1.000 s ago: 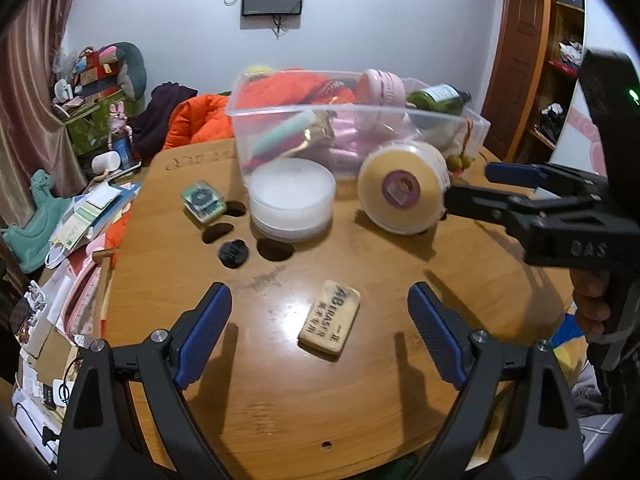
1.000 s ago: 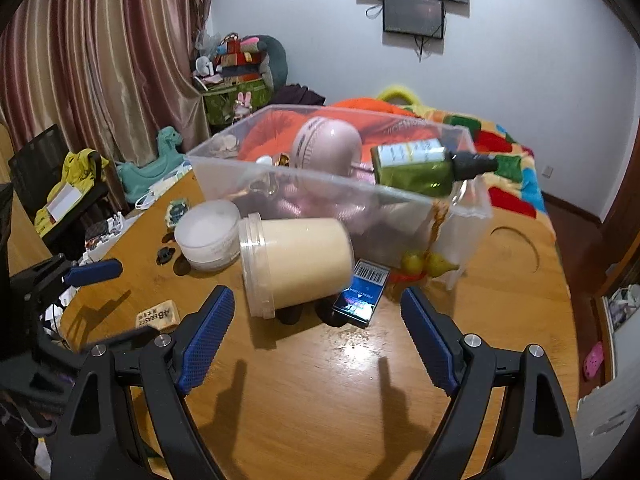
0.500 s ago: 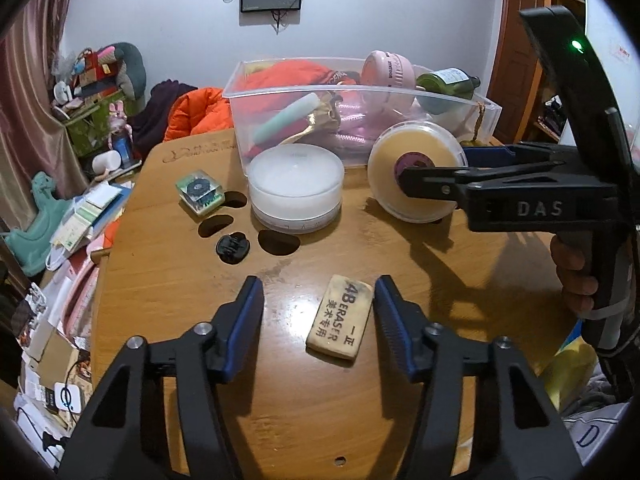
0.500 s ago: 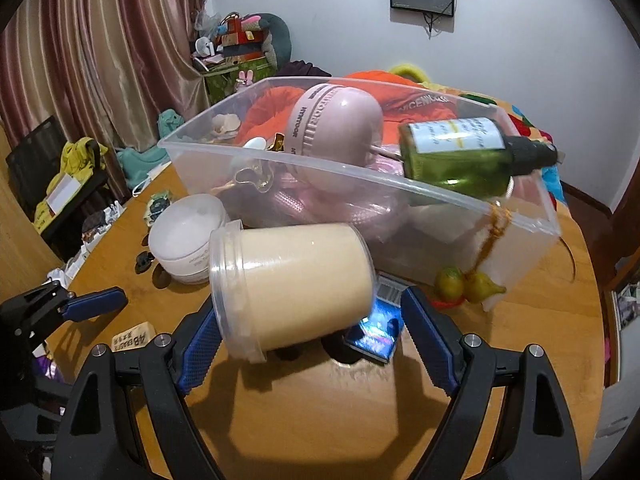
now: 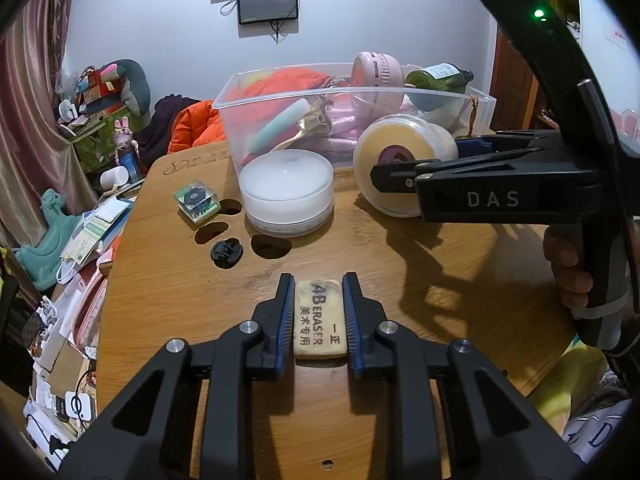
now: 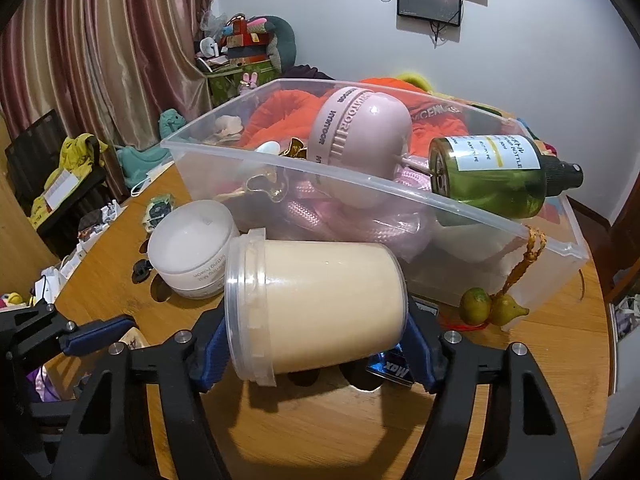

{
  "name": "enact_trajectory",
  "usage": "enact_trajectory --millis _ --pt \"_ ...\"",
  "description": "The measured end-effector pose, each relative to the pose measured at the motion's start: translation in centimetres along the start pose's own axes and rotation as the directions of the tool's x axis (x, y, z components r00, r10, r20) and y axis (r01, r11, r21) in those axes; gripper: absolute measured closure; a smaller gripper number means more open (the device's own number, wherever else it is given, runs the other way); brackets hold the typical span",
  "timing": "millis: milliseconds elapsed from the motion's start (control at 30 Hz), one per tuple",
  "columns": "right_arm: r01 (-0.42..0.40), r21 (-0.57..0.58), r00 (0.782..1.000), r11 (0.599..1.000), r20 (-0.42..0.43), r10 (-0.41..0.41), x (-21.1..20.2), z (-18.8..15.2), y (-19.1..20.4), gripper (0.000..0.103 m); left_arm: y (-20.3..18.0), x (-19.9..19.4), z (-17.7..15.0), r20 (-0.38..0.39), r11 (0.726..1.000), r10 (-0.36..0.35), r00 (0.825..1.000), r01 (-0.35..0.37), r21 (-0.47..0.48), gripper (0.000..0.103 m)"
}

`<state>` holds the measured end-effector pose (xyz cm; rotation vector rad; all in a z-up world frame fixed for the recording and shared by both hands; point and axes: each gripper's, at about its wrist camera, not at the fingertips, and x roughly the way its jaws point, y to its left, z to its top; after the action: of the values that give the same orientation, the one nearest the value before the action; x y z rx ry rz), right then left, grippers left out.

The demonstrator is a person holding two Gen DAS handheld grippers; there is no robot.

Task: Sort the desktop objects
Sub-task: 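Lift the eraser and cream jar and carry both over the box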

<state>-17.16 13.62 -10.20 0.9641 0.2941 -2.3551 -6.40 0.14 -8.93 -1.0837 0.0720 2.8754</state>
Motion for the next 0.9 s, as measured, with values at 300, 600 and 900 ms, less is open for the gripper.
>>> enact_trajectory --millis 300,600,900 --pt "-0.027 0.036 0.999 0.999 0.039 0.026 -2.3 0.1 -0.6 0.039 0.0 -0.6 0.1 0.004 1.000 -0.012 1.000 0.012 -0.024 0.080" --pt "-0.034 0.061 0.997 0.998 0.072 0.030 -4.7 -0.5 -0.6 0.039 0.2 -2.8 1.5 0.063 0.999 -0.013 0.998 0.016 -0.042 0.080" --pt "-0.023 0.068 0.994 0.997 0.111 0.015 -7.8 -0.8 -1.0 0.039 0.5 -4.4 3.5 0.121 0.998 -0.028 0.992 0.034 -0.047 0.080"
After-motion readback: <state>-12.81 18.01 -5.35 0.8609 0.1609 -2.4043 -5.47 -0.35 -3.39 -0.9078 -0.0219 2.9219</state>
